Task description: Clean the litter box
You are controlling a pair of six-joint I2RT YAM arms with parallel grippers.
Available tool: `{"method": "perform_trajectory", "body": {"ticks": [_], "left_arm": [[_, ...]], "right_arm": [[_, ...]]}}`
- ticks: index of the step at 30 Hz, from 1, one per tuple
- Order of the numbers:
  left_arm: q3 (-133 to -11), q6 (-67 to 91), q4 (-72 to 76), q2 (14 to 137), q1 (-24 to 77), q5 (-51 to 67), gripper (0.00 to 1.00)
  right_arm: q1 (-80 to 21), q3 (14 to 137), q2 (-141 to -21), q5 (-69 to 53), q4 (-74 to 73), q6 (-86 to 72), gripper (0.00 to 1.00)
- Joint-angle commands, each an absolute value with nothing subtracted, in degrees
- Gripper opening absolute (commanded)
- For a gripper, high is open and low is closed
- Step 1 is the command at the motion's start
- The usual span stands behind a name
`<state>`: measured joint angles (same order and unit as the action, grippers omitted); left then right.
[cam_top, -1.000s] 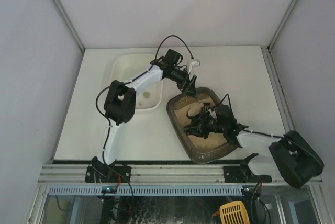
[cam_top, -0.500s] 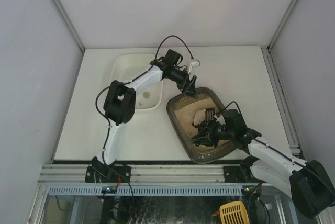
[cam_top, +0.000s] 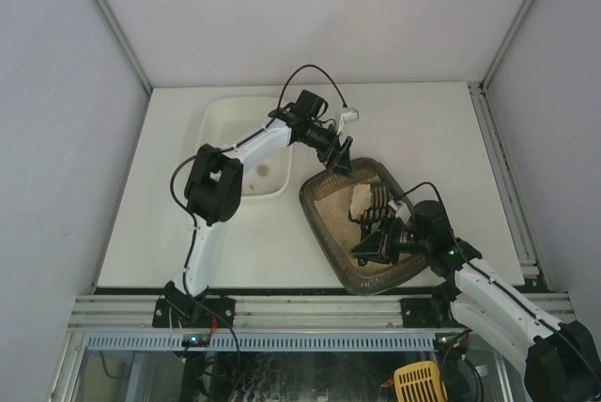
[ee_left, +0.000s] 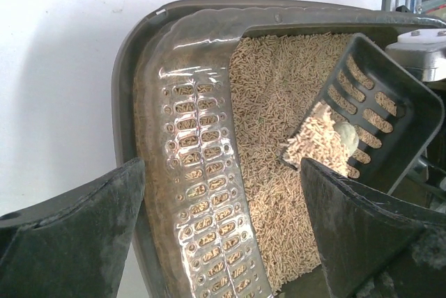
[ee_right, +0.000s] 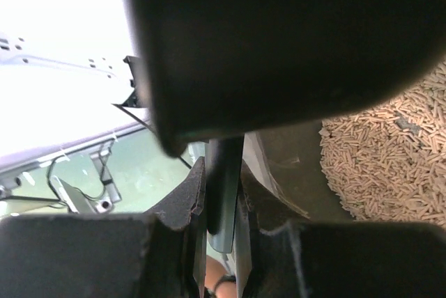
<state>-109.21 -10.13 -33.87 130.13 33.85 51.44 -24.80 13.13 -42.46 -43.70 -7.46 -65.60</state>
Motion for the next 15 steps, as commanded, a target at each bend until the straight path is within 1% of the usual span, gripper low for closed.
{"method": "perform_trajectory", "body": {"ticks": [1,5,10,12,15], "left_arm": [[-104.1,-9.0,-41.7,130.6,35.3,47.1,0.98],[-102.8,-9.0,-41.0,129.1,35.3,44.9,0.97],[-101.5,-8.7,-40.8,127.3,35.3,42.5,0.97],[-100.0,-7.9,-39.4,126.0,35.2,41.3,0.96],[-97.9,-7.5,-37.9,123.6,35.3,39.7,0.96]], "right_arm": [[-24.5,12.7,-41.1,-46.6,-13.7,-55.3,0.0],[-24.6,11.5,-39.0,-47.4,-13.7,-52.2,0.0],[-24.6,12.0,-35.9,-51.4,-17.2,-46.5,0.0],[-24.4,12.1,-32.0,-50.7,-20.0,-45.0,0.0],[-24.3,9.2,-21.5,-48.8,-20.6,-47.6,0.0]]}}
